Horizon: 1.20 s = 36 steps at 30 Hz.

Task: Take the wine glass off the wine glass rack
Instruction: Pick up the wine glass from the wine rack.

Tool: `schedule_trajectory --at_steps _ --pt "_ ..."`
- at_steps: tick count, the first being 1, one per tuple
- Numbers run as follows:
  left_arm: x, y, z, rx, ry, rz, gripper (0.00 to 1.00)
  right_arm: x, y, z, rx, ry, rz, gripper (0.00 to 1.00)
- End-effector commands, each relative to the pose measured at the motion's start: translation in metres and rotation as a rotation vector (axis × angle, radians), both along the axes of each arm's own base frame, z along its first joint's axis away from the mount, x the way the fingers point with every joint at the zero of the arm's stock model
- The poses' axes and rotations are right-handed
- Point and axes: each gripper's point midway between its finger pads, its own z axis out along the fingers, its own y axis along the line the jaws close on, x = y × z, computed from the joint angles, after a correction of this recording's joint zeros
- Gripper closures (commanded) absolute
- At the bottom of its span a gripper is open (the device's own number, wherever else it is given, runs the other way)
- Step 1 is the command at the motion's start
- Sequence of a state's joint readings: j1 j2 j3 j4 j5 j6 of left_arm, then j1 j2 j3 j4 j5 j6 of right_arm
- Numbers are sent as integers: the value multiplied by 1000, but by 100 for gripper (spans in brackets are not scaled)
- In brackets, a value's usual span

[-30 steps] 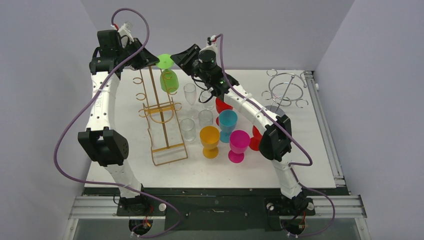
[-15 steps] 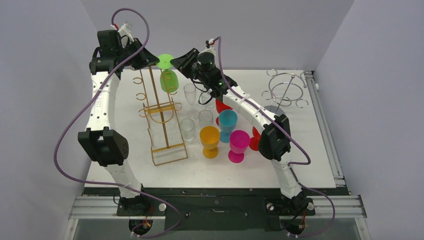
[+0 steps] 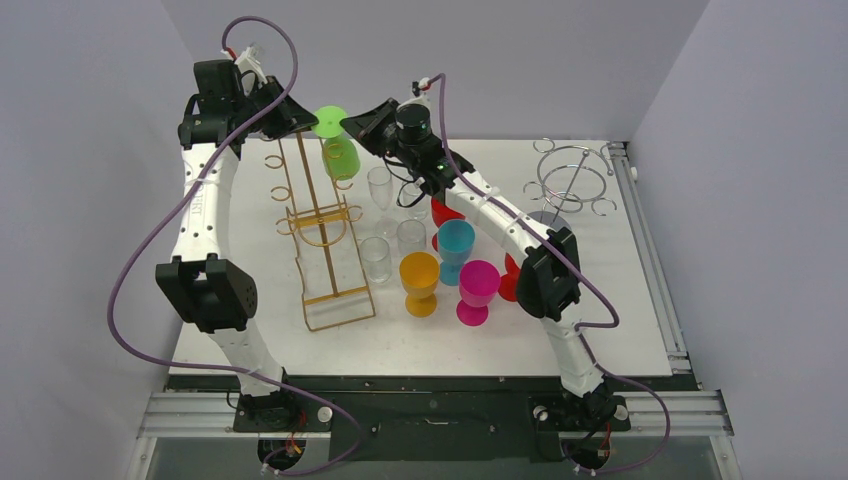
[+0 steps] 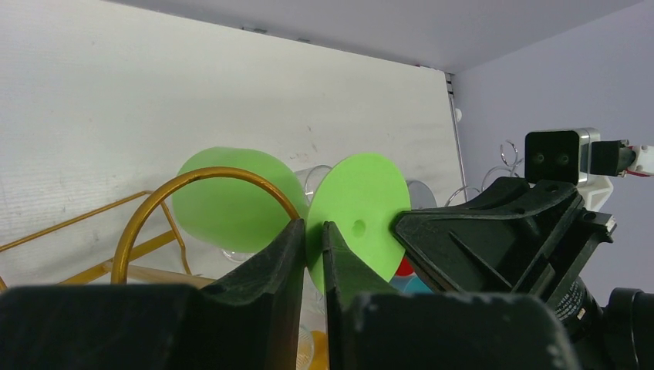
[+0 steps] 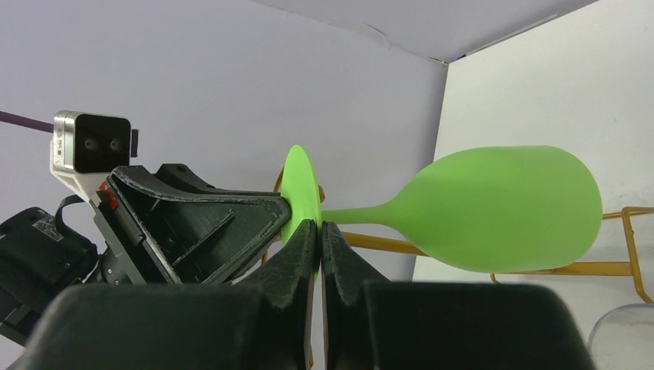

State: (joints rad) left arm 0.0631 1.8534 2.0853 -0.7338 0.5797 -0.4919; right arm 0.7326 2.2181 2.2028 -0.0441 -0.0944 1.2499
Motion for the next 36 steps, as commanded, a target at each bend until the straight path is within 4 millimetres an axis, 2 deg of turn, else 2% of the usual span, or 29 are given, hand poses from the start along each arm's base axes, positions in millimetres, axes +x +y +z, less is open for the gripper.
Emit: schedule_trajectory --at_steps 1,10,18,27,36 --pt "-15 1 -23 24 99 -5 90 -3 -1 46 120 -68 9 100" --pt "-15 4 -2 18 51 11 74 -6 -4 68 211 -64 6 100" --pt "-14 5 13 13 20 14 55 -5 -4 71 241 -54 2 100" --pt "-13 5 22 9 -2 14 47 -3 -9 78 258 -61 -8 100" --pt "-11 5 34 4 -26 14 41 -1 -22 86 255 -72 -26 100"
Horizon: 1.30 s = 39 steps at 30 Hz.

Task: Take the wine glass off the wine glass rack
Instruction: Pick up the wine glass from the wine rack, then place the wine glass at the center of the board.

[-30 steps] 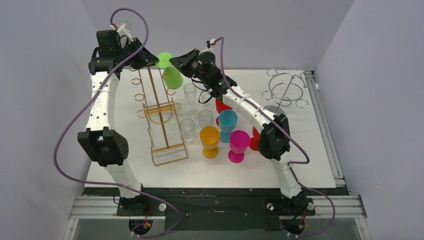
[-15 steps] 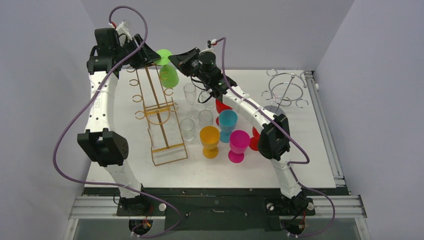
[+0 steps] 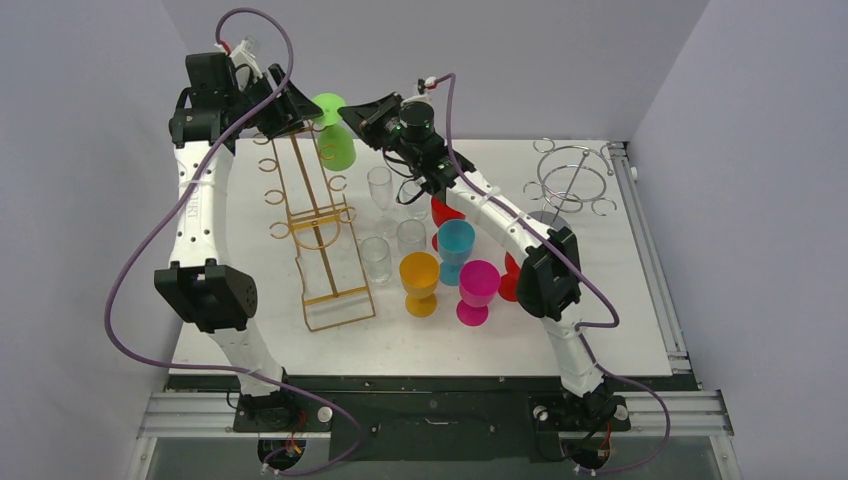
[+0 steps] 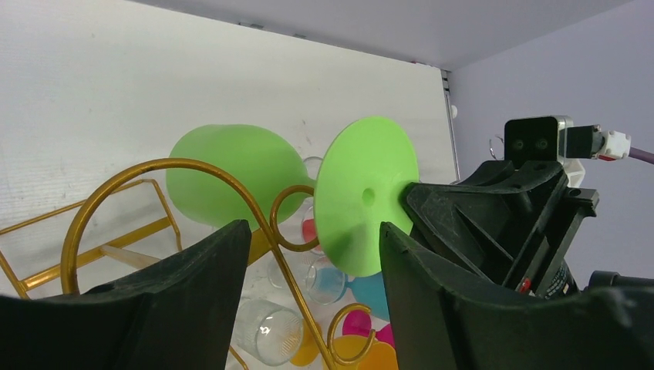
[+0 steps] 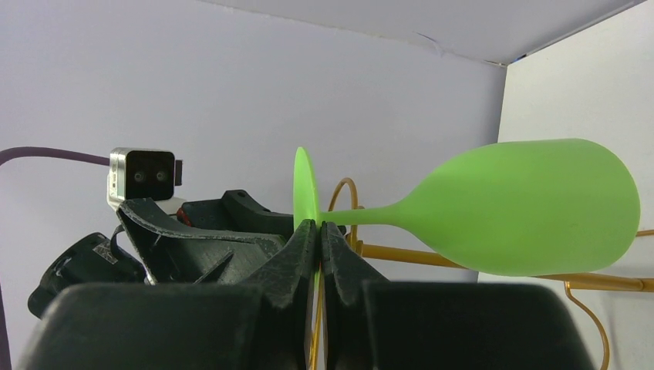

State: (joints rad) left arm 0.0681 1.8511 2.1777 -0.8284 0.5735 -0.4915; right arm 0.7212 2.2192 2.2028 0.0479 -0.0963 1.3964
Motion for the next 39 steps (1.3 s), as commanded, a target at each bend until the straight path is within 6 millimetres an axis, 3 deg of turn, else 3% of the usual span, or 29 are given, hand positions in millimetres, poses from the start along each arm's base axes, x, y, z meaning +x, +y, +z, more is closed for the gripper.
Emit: schedule_trajectory --at_steps 1,20,28,34,35,36,37,38,39 --pt "1 2 15 0 -29 4 40 -6 -21 58 85 -101 -27 100" --pt "0 -1 47 -28 -99 -2 28 -8 -57 76 79 -132 -69 100" --pt "-12 -4 78 -41 -183 -6 23 -15 -80 85 82 -148 -84 100" --pt "-28 -11 106 -77 -272 -23 20 -26 -106 102 97 -177 -100 100" --pt "-29 -12 113 -91 -298 -25 20 -30 -113 112 110 -194 -105 100" --pt "-33 -15 116 -105 -305 -35 20 -31 -115 108 104 -187 -102 100" --pt "-34 -17 124 -122 -333 -42 20 -36 -124 119 117 -206 -107 100" --pt "-39 -21 124 -137 -335 -58 20 -37 -126 115 111 -200 -106 100" --pt "-39 -25 127 -161 -349 -69 20 -43 -135 125 124 -219 -108 100"
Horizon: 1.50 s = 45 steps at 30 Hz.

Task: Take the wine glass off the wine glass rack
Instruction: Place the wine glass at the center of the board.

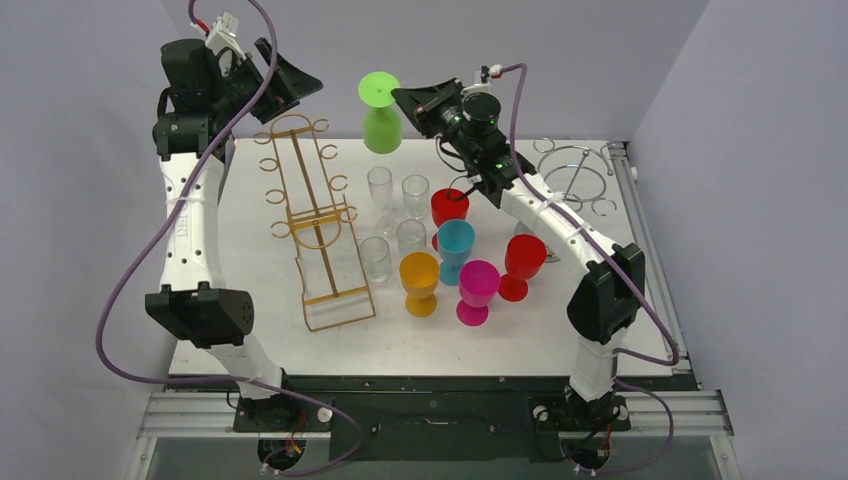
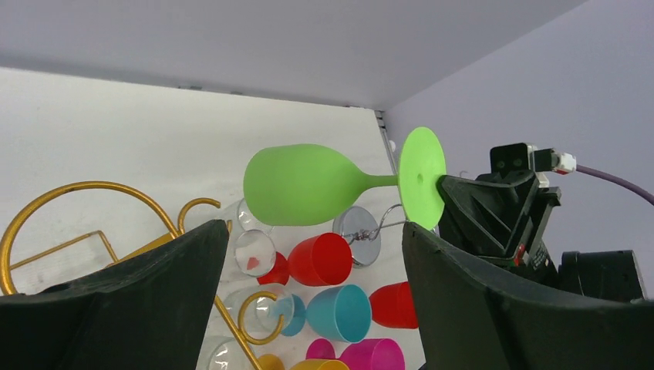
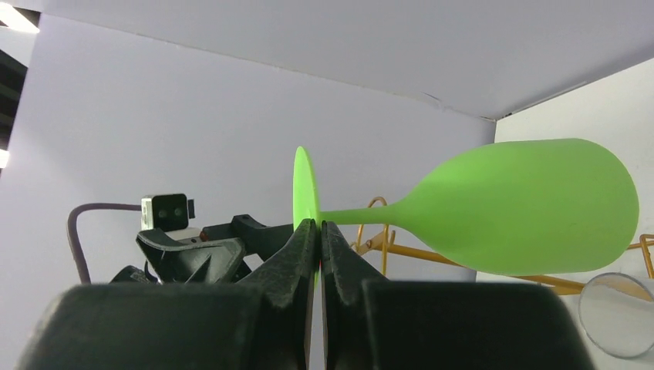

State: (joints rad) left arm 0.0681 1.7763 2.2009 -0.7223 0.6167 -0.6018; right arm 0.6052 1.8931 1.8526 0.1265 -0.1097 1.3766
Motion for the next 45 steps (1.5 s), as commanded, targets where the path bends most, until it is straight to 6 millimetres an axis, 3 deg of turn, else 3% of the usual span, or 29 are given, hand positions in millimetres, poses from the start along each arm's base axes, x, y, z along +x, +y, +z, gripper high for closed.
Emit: schedule_trajectory --at_steps 1,2,6,12,14,17,21,30,45 --pt "-31 -20 69 -79 -225 -80 20 -33 -39 74 98 -158 -3 100" --pt "-31 -27 71 -108 -236 -97 20 -39 -50 89 125 -183 -2 100" --pt "-47 -48 86 -190 -288 -169 20 -60 -82 109 201 -222 18 100" --pt "-77 -101 98 -282 -332 -308 23 -101 -132 140 384 -290 91 100" --pt "-85 -112 104 -320 -359 -340 24 -111 -146 137 443 -287 120 100" --pt "-98 -129 112 -391 -373 -395 28 -132 -172 150 529 -330 147 100" --pt "-113 -151 115 -434 -399 -466 31 -158 -193 160 626 -378 210 100" --pt "-132 -182 118 -531 -391 -590 41 -186 -209 169 744 -393 312 100" --pt "-171 -196 143 -659 -451 -781 56 -191 -212 168 797 -385 390 100"
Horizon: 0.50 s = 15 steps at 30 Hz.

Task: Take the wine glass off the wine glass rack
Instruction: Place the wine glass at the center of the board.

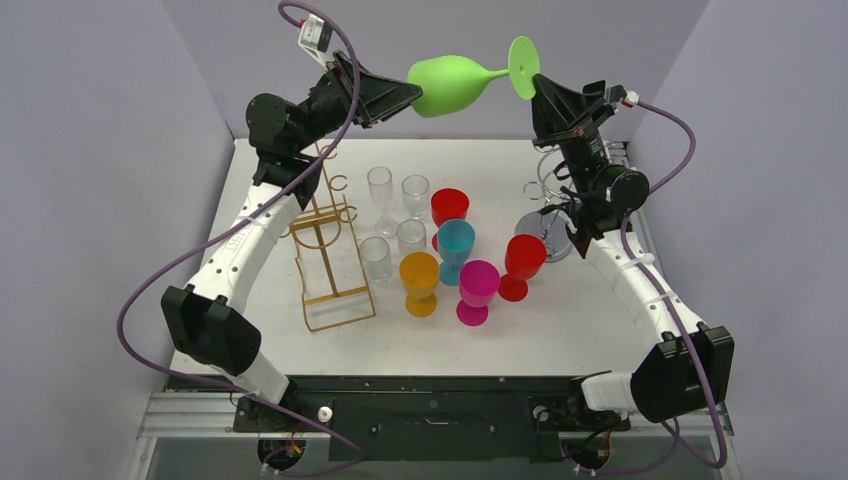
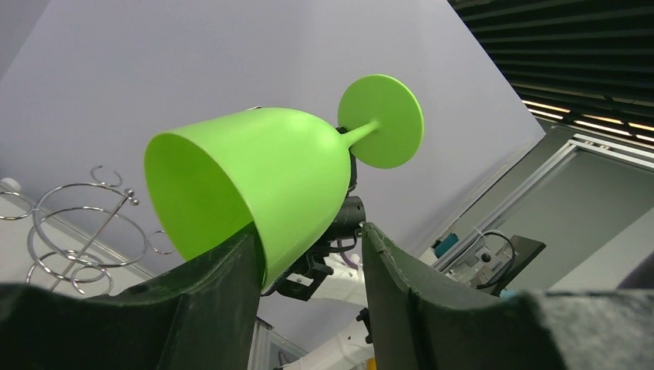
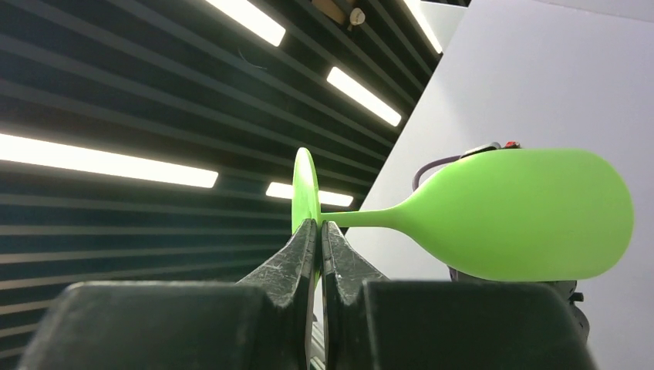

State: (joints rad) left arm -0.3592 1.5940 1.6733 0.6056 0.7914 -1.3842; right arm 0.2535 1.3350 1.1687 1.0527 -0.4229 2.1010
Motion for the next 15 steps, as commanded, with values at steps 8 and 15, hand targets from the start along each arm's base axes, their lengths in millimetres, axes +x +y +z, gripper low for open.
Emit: schedule_trajectory --at_steps 8,15 --pt "-41 -6 30 -73 -114 -115 70 -25 -7 11 41 -37 107 100" --pt "-49 -7 33 -69 -121 -126 100 -12 -1 -2 -84 18 20 95"
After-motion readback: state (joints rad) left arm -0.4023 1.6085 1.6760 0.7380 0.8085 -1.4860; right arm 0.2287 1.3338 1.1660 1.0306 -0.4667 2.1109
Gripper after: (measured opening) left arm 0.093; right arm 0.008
